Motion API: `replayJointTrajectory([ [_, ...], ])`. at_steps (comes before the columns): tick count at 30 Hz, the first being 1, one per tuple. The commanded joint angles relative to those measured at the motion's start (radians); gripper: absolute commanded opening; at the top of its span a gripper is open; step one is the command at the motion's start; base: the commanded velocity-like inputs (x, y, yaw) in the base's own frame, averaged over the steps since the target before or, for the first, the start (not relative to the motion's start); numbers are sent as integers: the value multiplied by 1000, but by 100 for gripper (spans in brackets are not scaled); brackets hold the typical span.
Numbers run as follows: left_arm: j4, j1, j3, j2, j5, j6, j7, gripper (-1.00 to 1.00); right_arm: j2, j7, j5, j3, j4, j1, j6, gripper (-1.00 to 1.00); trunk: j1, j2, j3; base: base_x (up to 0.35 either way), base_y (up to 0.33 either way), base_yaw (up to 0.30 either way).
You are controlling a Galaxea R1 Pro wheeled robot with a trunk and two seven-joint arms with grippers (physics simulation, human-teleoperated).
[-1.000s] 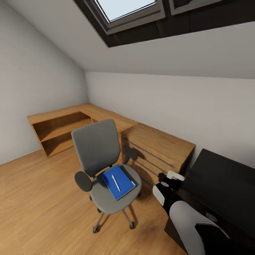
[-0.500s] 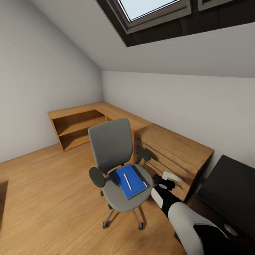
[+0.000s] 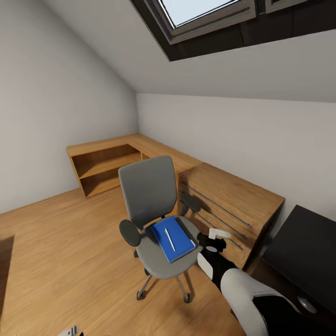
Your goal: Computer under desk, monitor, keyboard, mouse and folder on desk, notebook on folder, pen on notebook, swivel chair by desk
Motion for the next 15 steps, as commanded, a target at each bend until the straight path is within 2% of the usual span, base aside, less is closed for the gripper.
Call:
replayJointTrajectory([
  [1, -1, -1, -9, 1, 4, -4, 8, 100, 0, 3, -10, 2, 2, -1, -8, 100, 0, -1, -1, 0, 0, 179],
  [5, -1, -1, -10, -1, 3, -4, 7, 100, 0, 30, -9, 4, 6, -1, -7, 100, 0, -1, -1, 18, 0, 242],
  [8, -1, -1, -11, -1, 3, -4, 7, 100, 0, 55, -7, 13, 20, -1, -6, 100, 0, -1, -2, 166, 0, 263],
  [15, -1, -1, -12, -2, 1, -4, 5, 100, 0, 121, 13, 94, 43, -1, -6, 100, 0, -1, -6, 281, 0, 252],
])
